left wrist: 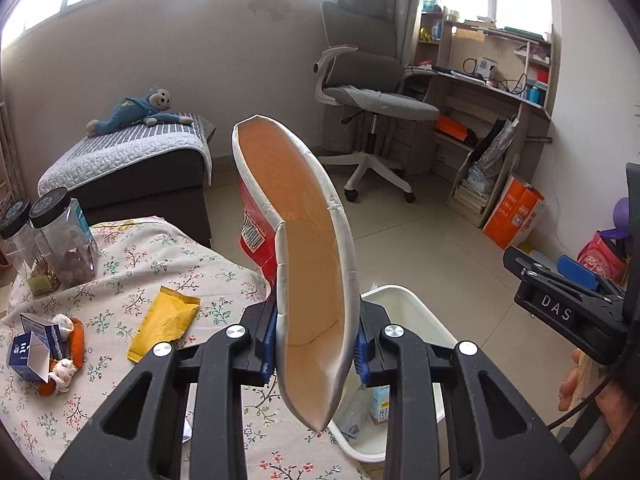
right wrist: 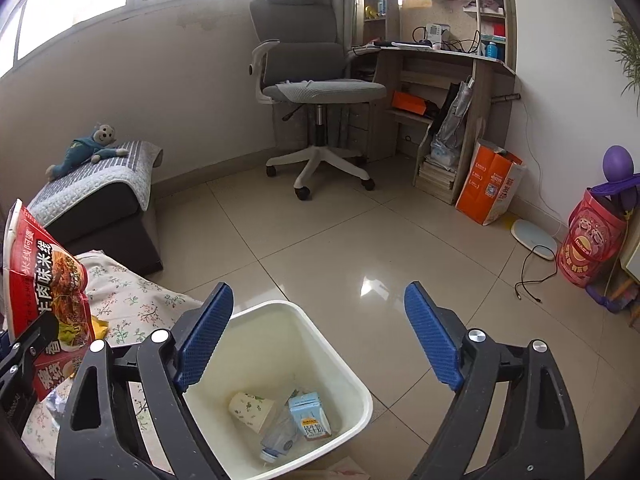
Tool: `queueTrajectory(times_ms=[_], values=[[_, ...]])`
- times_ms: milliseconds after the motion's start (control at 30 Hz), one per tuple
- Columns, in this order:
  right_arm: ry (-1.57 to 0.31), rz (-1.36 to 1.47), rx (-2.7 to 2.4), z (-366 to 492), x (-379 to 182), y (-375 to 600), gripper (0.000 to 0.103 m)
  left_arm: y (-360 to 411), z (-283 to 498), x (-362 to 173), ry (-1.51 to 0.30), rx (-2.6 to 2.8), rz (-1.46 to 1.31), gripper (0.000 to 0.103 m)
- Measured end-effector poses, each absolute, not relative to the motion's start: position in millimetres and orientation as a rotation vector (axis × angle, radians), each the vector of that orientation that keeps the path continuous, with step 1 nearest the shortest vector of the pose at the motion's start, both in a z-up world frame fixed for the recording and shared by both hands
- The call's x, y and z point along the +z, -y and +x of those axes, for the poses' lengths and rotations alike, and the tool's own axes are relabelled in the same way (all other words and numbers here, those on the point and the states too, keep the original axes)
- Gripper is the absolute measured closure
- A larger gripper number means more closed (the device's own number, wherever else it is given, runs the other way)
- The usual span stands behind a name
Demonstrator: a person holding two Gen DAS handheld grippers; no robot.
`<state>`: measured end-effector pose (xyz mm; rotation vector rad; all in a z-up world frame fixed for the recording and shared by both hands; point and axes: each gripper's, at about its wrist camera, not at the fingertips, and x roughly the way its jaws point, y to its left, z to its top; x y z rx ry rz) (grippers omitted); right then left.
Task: Collect trash
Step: 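Carry the noodle cup and milk carton to the wastebasket and release both, then move both grippers back toward the table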
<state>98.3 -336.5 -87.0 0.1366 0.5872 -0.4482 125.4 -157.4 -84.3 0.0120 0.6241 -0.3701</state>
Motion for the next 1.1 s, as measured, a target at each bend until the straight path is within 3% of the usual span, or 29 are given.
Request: queueTrajectory(times_ms=[533, 600, 633, 667, 833, 1000, 1100], values=[[-0.552, 0.113, -0.601, 73.4, -90.8, 385.2, 0.007, 233.4, 142.2, -98.6, -0.682, -0.512, 0.001, 0.072], [-0.556, 0.117, -0.612, 72.0, -92.8, 388.5, 0.007, 238.9, 145.8, -98.9, -0.686, -0.531, -0.006, 0.067], [-0.558, 0.119, -0.616, 71.6, -93.7, 389.5, 0.007, 240.3, 147.2, -99.2, -0.686, -0.525, -0.006, 0.061], [-0.56, 0.121, -0.62, 70.6, -94.3, 390.3, 0.007, 241.0, 147.3, -99.9, -0.685, -0.519, -0.011, 0.047], [-0.55, 0.137, -0.612, 70.8, -90.5, 384.4, 0.007, 233.2, 144.8, -98.0, -0.676, -0.479, -0.01, 0.04], [-0.535, 0.101, -0.586, 75.8, -85.1, 361.2, 0.007, 210.5, 137.2, -87.8, -0.639, -0.426, -0.017, 0.02], [-0.518, 0.085, -0.568, 76.5, -81.2, 346.4, 0.007, 195.6, 134.1, -79.3, -0.616, -0.385, -0.014, 0.017]])
